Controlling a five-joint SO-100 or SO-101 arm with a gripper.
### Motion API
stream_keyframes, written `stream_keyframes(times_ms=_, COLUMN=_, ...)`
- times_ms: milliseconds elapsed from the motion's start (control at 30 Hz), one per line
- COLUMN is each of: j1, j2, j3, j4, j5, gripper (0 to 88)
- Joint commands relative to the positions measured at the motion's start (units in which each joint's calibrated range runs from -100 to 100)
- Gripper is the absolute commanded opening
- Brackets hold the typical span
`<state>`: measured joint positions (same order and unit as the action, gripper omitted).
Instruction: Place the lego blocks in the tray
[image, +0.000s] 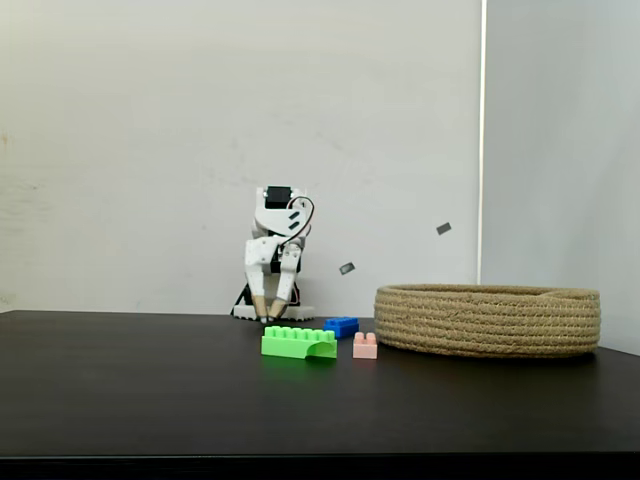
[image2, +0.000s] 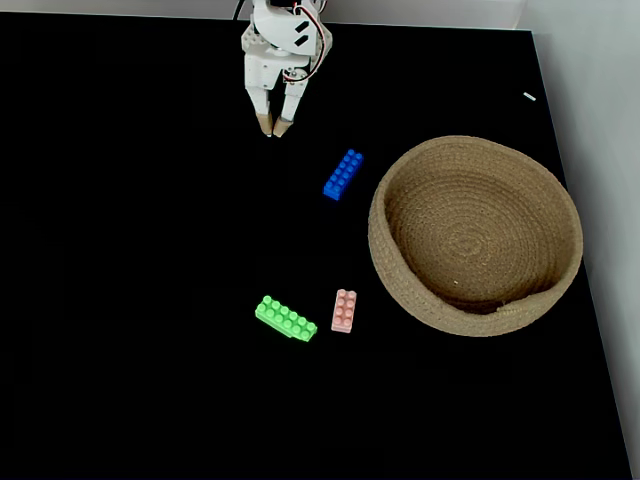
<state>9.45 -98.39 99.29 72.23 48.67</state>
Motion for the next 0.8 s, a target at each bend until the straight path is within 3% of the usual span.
stream_keyframes(times_ms=0, j1=-0.4, j2=-0.4, j3=0.7, j4=0.3, j5=0.0, gripper=1.4)
stream_keyframes(times_ms=767, j1=0.0, j2=-0.4, j3=0.7, j4=0.4, j5=0.0, gripper=0.3)
